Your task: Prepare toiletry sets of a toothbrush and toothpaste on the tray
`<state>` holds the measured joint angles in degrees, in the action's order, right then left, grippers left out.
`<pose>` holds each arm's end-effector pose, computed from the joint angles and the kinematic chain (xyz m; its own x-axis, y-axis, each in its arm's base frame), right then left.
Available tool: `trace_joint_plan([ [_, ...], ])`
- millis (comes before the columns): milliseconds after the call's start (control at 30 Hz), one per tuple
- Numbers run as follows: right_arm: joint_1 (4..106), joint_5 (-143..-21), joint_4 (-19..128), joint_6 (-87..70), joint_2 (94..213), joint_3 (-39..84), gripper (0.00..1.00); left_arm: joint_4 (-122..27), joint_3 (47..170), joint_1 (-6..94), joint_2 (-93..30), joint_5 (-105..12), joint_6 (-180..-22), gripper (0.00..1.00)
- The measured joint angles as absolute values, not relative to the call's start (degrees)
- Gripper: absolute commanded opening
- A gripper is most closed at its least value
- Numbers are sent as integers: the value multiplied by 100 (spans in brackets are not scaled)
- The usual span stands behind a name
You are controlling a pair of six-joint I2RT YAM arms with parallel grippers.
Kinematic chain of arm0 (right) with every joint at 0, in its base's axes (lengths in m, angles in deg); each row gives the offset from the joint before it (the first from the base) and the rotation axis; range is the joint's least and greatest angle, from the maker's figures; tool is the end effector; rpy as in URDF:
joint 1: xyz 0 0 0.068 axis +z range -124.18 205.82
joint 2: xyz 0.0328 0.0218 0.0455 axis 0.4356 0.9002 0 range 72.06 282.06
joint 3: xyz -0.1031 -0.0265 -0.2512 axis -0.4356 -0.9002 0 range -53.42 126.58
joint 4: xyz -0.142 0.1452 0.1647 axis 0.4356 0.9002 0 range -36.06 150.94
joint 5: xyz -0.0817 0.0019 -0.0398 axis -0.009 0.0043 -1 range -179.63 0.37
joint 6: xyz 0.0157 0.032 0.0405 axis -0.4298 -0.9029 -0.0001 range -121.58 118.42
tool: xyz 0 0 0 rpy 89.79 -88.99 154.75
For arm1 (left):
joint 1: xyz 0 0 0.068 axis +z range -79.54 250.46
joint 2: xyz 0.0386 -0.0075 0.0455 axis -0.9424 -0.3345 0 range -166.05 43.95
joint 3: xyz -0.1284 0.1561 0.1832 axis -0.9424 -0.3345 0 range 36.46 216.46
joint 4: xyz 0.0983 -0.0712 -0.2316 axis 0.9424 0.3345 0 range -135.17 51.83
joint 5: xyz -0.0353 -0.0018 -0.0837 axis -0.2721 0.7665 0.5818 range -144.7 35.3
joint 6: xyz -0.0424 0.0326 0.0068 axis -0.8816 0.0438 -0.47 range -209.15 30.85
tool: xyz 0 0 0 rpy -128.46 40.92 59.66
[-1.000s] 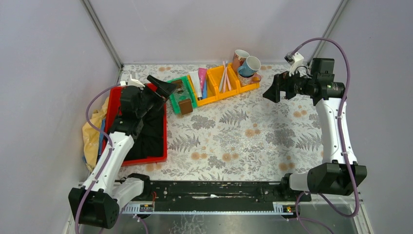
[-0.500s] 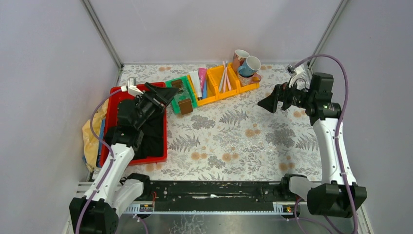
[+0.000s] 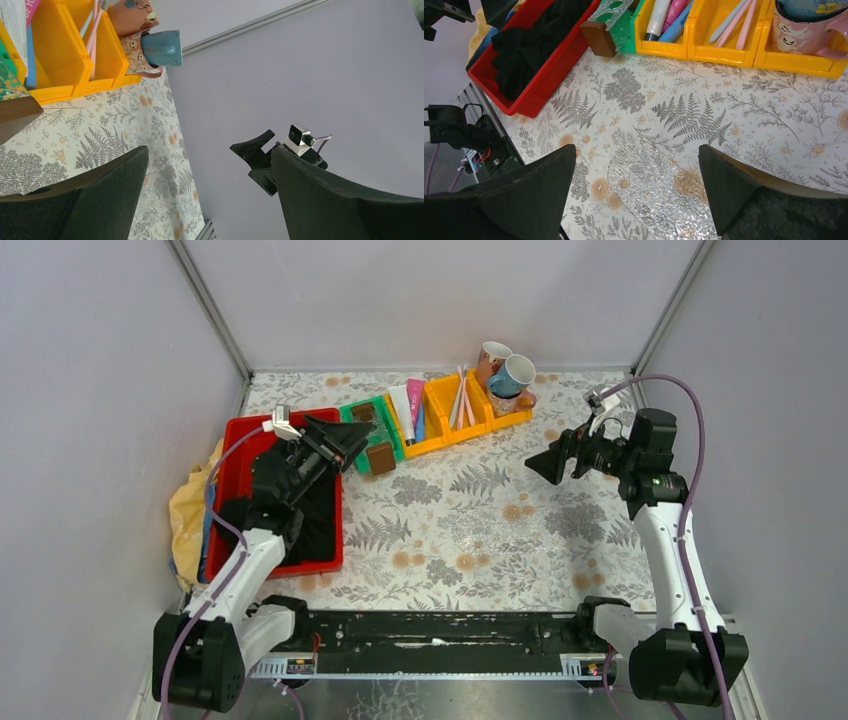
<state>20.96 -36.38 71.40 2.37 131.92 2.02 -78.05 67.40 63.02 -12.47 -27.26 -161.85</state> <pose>0.2264 0.0095 0.3473 -0.3228 -0.0139 -0.9464 -0.7142 0.6597 0.2339 0.2216 -0.0454 0.2958 -0.5044 -0.7887 -0.3515 0.2910 0.2280 -0.9292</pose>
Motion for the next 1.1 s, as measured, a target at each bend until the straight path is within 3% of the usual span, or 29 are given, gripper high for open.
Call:
trace_joint_plan([
  [167, 2096, -3636, 6816, 217, 13345, 119, 99, -7744, 7028, 6210, -1779, -2958, -15803, 99],
  [467, 2096, -3487, 6670, 261, 13697, 119, 99, -7110, 7817, 5615, -2603, -4711, -14743, 89],
  [733, 2096, -3400, 6777, 466, 14003, 49, 99, -6100, 8643, 5766, -3715, -5301, -14859, 84],
  [1100, 2096, -3616, 6976, 761, 13929, 27, 99, -4395, 9046, 5738, -4019, -6243, -15414, 78],
])
